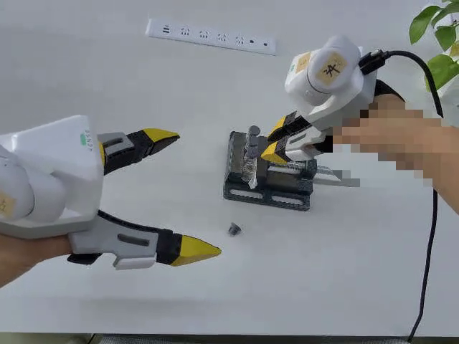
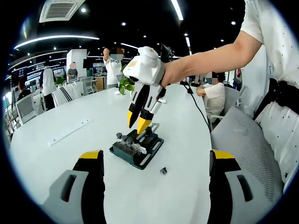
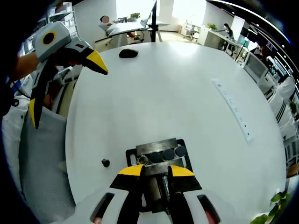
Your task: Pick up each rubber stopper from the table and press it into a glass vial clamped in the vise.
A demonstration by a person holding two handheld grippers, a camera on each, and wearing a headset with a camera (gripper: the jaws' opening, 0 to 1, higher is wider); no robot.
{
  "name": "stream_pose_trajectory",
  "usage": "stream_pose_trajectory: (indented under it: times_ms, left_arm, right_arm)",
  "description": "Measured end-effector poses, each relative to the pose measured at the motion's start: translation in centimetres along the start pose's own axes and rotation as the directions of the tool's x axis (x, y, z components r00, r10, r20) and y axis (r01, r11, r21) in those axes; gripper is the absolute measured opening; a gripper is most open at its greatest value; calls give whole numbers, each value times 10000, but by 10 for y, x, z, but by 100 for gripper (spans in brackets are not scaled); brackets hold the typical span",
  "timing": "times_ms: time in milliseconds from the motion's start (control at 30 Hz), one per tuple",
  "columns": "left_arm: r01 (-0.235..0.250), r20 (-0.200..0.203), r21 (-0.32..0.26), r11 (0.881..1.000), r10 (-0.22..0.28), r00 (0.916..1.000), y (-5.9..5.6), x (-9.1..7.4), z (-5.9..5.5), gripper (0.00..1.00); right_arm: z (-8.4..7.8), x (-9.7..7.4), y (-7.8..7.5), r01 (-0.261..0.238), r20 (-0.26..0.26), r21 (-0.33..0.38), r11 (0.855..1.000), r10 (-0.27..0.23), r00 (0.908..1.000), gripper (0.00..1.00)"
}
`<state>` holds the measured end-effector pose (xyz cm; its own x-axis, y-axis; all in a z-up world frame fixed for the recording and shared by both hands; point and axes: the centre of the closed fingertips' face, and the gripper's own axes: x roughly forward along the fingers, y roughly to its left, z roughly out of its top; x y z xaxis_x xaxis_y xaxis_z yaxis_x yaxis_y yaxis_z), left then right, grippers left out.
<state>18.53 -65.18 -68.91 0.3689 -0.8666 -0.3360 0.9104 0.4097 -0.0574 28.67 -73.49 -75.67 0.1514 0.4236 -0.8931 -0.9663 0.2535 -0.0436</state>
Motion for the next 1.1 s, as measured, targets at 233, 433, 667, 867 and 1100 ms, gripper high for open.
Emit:
stream_pose_trajectory:
  times_ms: [233, 433, 667, 867, 1100]
  left_arm:
    - [-77, -199, 35, 10000, 78, 9998, 2, -4, -5, 97]
    - [-127, -407, -3, 9999, 127, 9991, 4, -6, -11, 99]
    - [-125, -745, 106, 9999, 132, 9971, 4, -9, -19, 99]
    - [-181, -804, 62, 9998, 185, 9966, 5, -10, -20, 99]
    - [-246, -864, 51, 9997, 249, 9959, 6, -12, -22, 99]
  right_arm:
    - [-1, -10, 0, 201, 371, 213, 9996, -209, 9991, 22]
    - [-2, -16, 2, 354, 661, 361, 9987, -377, 9971, 27]
    - [-2, -24, 5, 535, 1054, 547, 9971, -591, 9927, 34]
    - [-3, -29, 8, 625, 1444, 685, 9957, -719, 9869, 40]
    - [-8, -34, 20, 496, 1848, 765, 9958, -631, 9807, 46]
